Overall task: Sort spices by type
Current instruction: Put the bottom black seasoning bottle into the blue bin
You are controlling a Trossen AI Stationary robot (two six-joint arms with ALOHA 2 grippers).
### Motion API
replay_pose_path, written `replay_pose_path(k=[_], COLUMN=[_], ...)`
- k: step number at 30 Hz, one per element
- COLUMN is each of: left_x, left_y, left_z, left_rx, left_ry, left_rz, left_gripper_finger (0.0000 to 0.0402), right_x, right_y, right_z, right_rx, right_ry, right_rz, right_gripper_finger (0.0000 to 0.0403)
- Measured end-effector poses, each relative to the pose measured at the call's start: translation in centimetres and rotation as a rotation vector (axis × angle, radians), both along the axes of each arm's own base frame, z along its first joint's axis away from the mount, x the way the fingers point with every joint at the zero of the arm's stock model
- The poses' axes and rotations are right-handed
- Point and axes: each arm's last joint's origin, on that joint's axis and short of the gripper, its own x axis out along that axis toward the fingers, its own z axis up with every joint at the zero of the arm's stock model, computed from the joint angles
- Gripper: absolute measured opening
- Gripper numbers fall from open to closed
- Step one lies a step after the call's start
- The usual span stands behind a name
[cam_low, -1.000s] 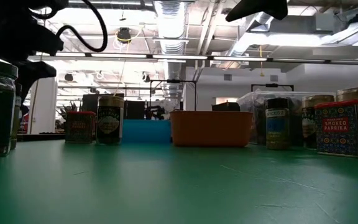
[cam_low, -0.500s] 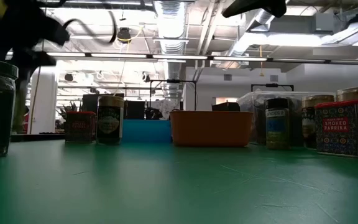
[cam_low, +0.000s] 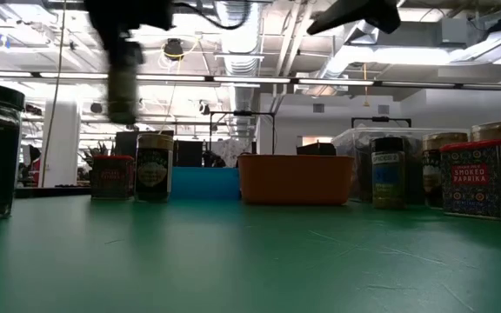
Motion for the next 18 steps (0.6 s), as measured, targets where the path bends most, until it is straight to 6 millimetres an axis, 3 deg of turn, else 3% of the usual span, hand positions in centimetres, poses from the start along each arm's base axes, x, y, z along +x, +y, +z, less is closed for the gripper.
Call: replay_pose_path(k=[7, 18], left_x=[2.9, 2.9], left_y=[6.4, 16.4], left_z=[1.0, -0.3], left_rx=[0.071, 0.203], left_ry=[-0.016, -0.024], left_rz=[0.046, 0.225], left_gripper_finger=[0.0196, 0.0211], right_x=[0.5, 0.7], right_y=[-0.2, -0.5], right_z=[-0.7, -0.5], right_rx=[-0.019, -0.007], right_ry=[0.026, -0.006], right_rz=[-0.007, -0.047], right_gripper_finger=[0.0223, 0.0207])
